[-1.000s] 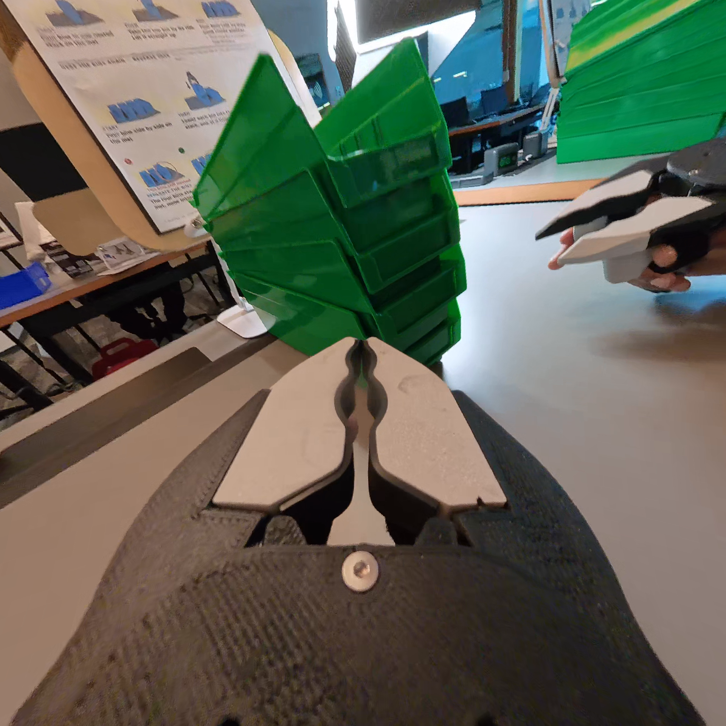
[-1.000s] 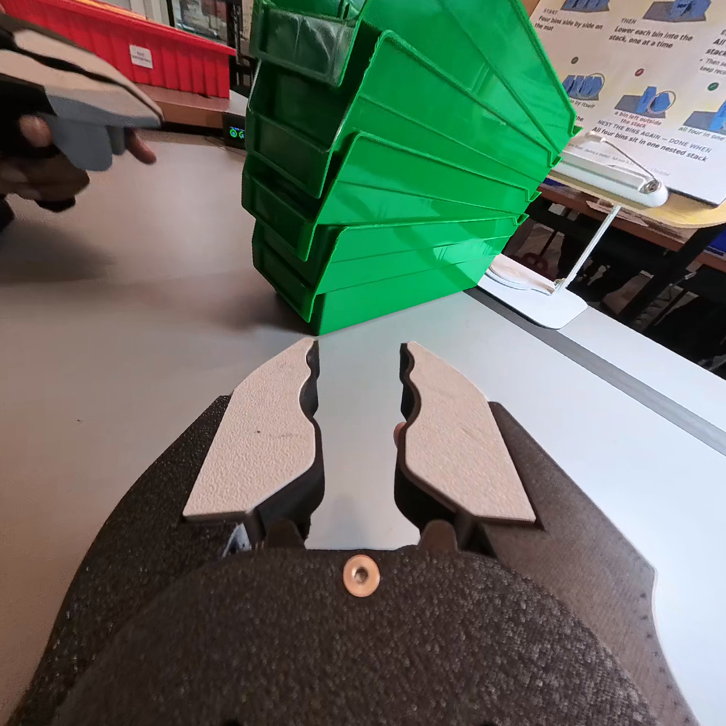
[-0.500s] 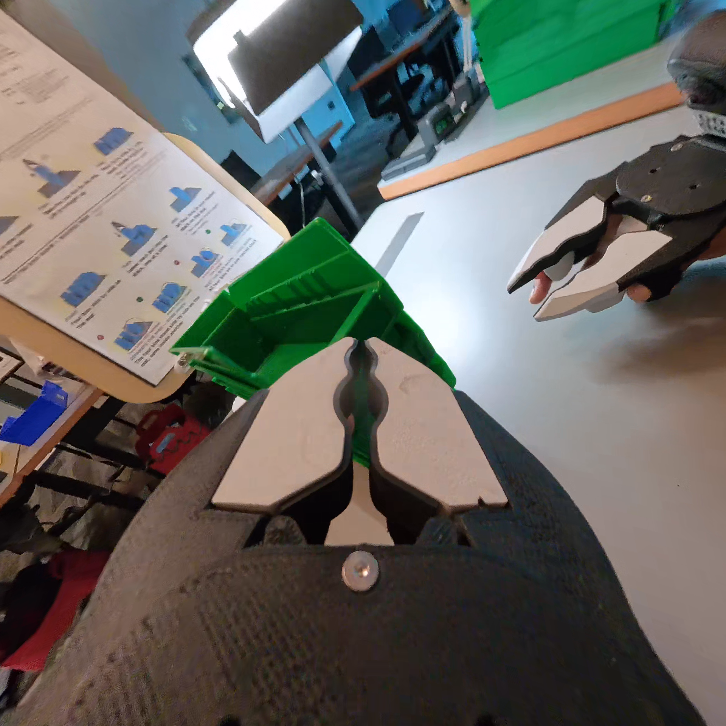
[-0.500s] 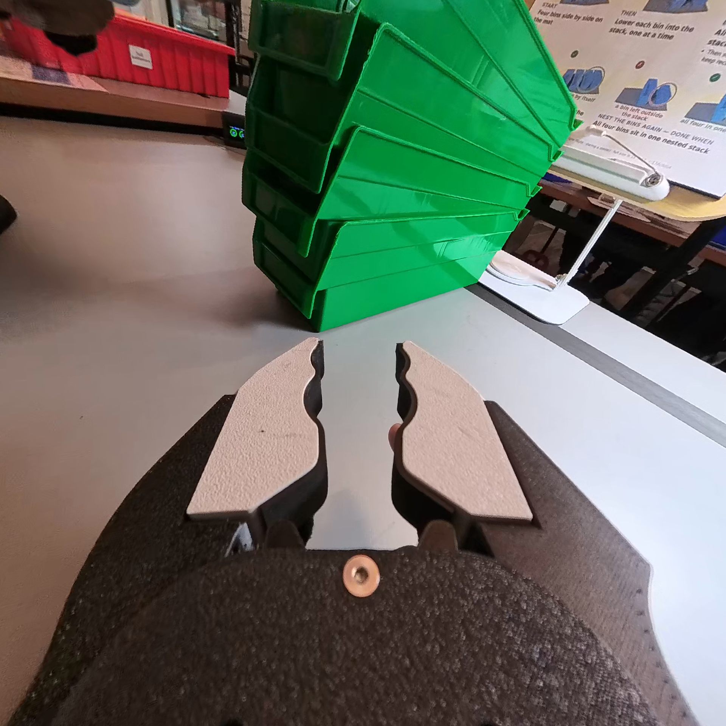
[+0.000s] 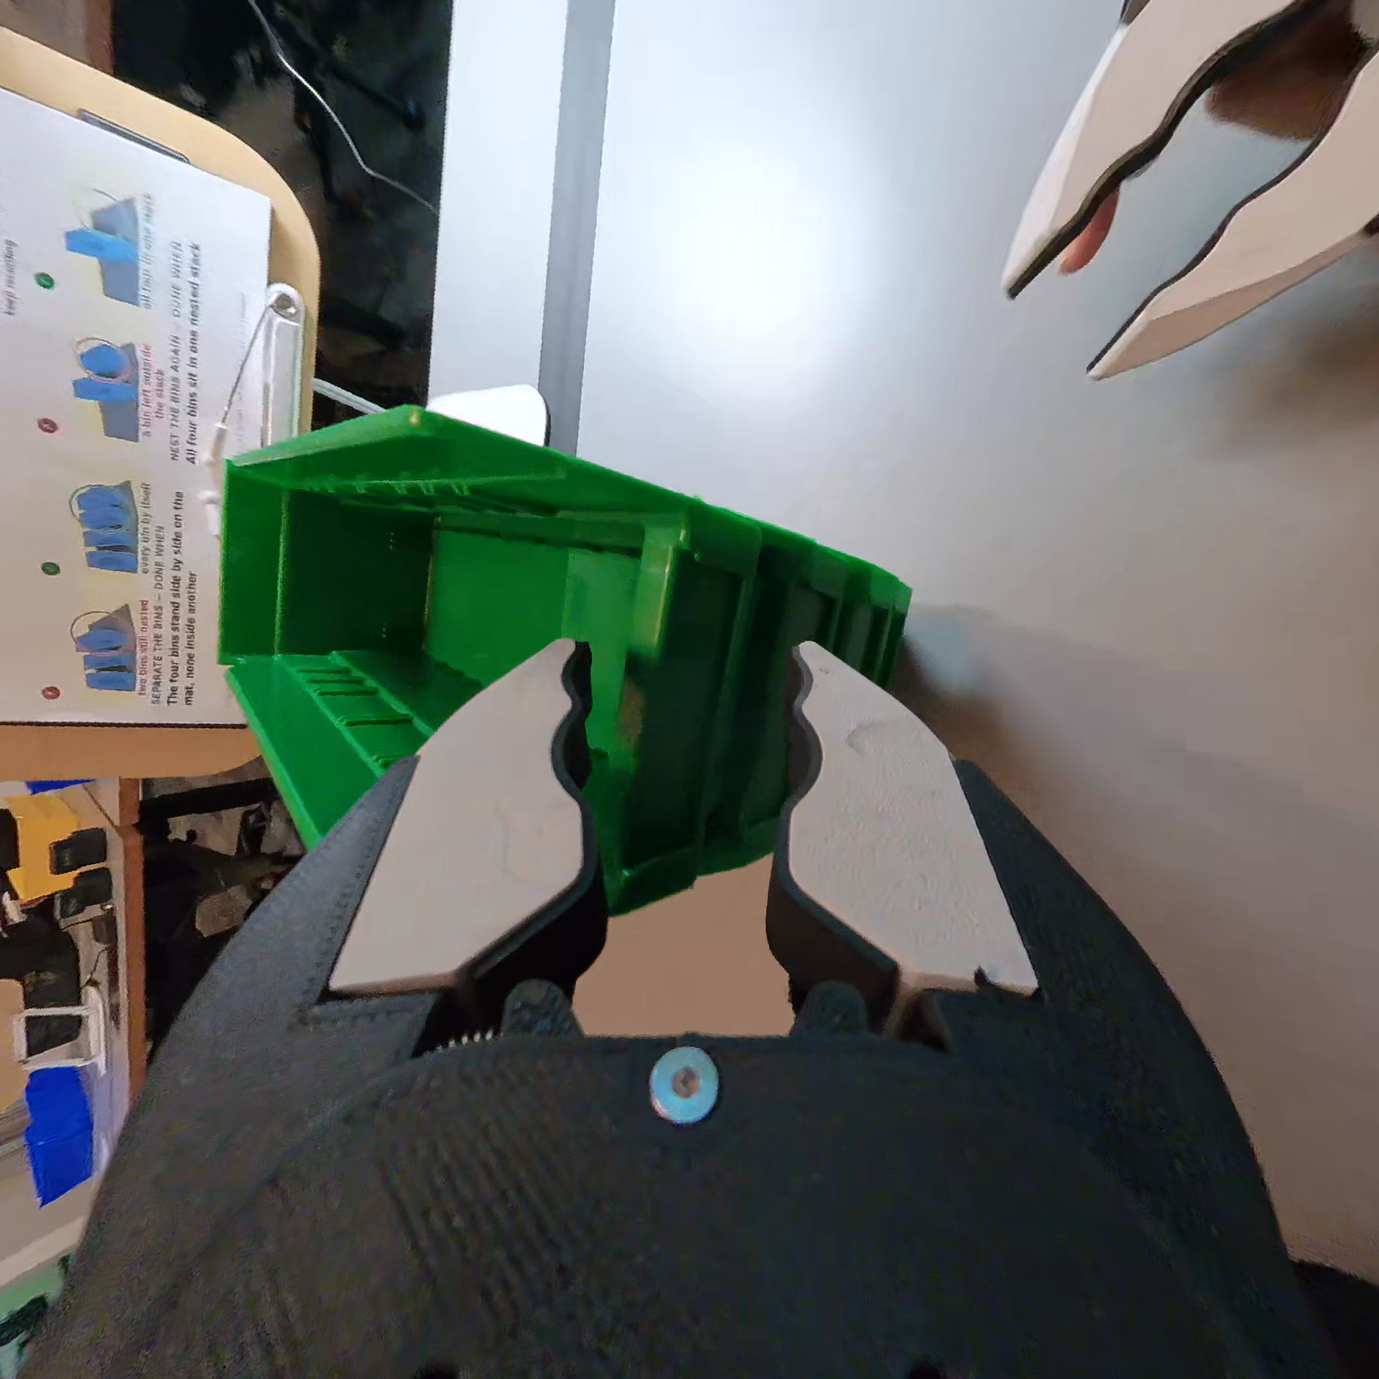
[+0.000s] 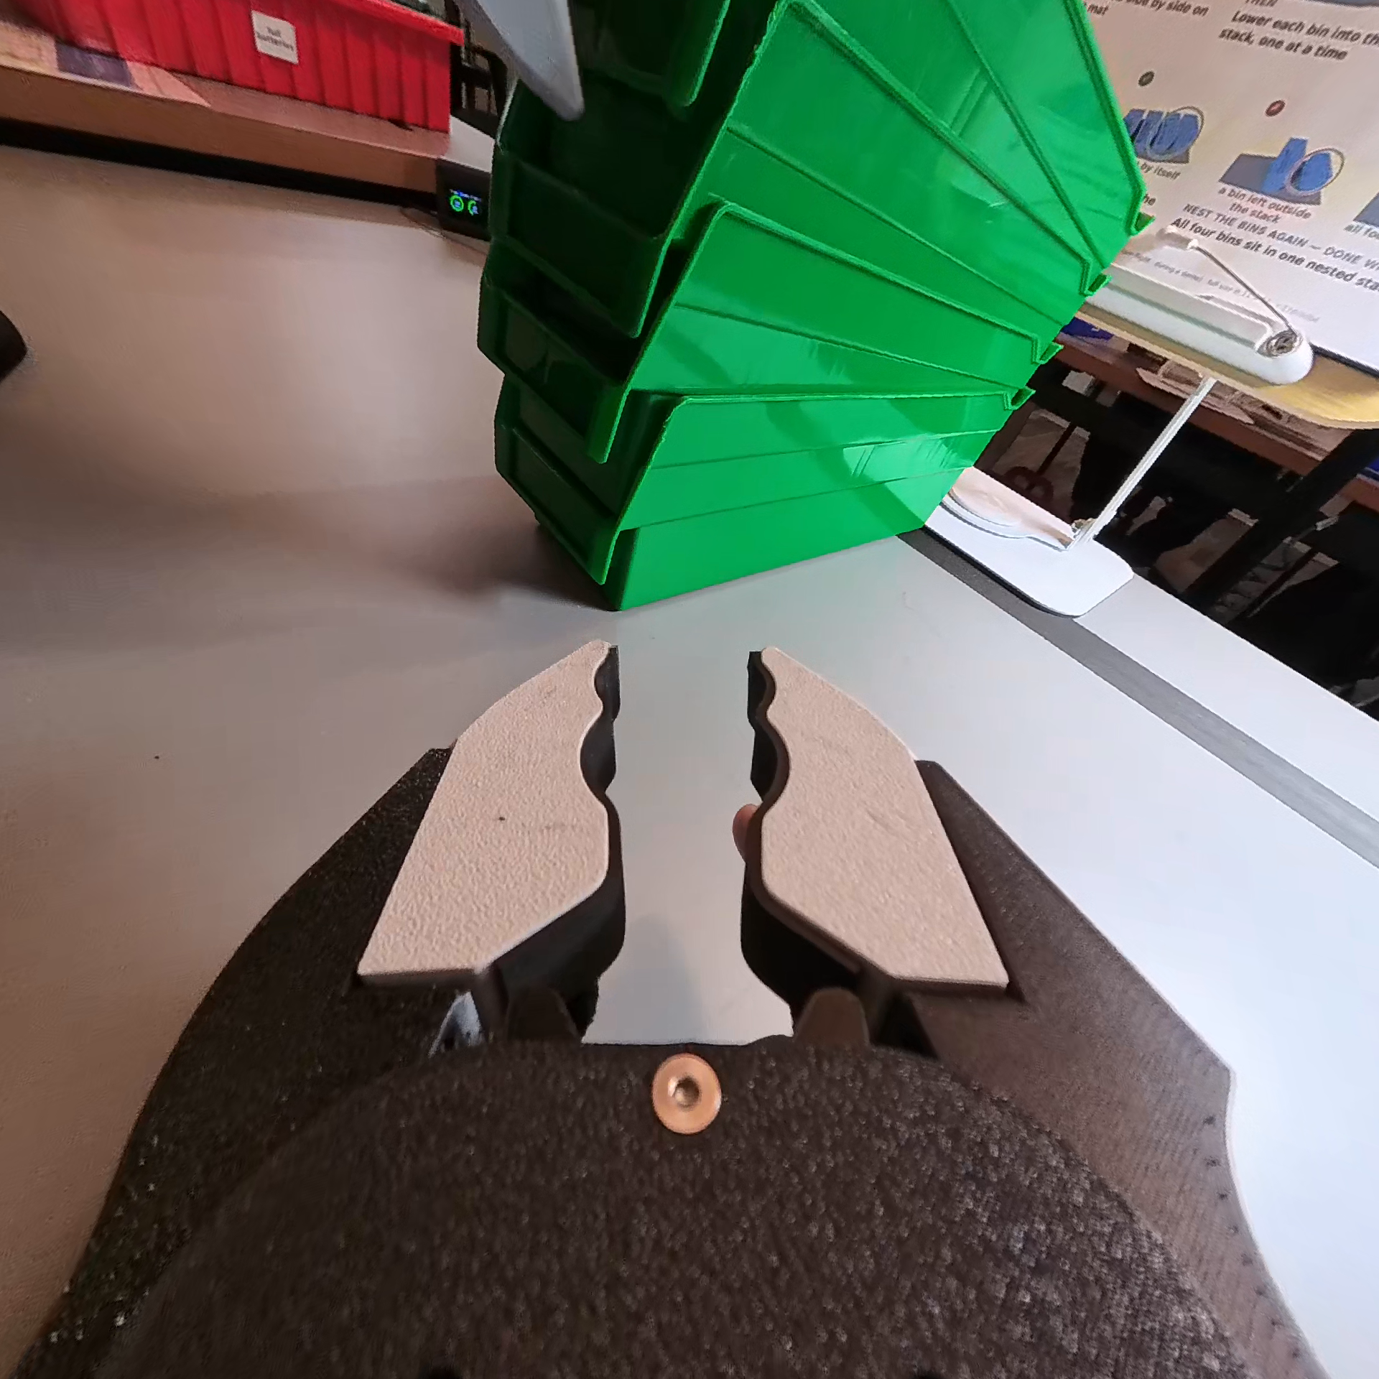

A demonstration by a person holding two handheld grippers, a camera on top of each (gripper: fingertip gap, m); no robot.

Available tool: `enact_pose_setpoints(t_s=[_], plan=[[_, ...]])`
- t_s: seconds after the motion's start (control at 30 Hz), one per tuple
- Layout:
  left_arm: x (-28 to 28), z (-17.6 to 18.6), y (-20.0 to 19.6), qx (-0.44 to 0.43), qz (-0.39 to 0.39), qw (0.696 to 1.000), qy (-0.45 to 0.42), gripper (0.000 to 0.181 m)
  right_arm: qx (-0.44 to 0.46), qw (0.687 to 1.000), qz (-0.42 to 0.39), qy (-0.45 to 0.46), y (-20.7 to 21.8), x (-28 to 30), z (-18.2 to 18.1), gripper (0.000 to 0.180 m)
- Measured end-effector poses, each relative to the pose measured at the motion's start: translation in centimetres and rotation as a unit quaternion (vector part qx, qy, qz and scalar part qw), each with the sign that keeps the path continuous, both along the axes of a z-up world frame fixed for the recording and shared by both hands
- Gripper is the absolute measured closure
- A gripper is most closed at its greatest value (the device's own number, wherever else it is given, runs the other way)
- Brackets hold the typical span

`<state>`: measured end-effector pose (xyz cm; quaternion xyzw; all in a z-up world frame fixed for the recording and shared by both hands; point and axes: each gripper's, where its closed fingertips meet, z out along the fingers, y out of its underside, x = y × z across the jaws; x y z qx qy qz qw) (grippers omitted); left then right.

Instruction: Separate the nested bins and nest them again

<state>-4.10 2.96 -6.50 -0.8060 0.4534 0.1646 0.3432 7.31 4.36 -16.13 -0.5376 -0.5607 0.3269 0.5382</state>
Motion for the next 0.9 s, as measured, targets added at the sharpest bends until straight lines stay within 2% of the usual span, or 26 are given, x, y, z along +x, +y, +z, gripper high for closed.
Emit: enact_pose_setpoints(t_s=[0.17,0.33,0.7,0.77,0.9], plan=[[-0.3,-1.9,0.9,-0.049,0.000,0.998,0.049,0.130,0.001,1.000,-0.002,-0.006,0.1,0.1,-0.2,0.148],[-0.2,-2.8,1.0,-0.089,-0.001,0.995,0.049,0.134,0.002,1.000,-0.003,-0.010,0.1,0.2,-0.3,0.150],[0.8,-2.8,0.5,-0.090,-0.033,0.994,0.043,0.139,0.006,1.000,-0.005,-0.018,0.1,0.1,-0.5,0.153],[1.7,-2.1,0.6,-0.072,-0.046,0.995,0.041,0.151,0.005,1.000,-0.006,-0.019,0.2,0.0,-0.5,0.154],[3.3,-1.6,0.2,-0.070,-0.057,0.995,0.044,0.151,0.006,1.000,-0.008,-0.018,0.2,0.1,-0.5,0.154]])
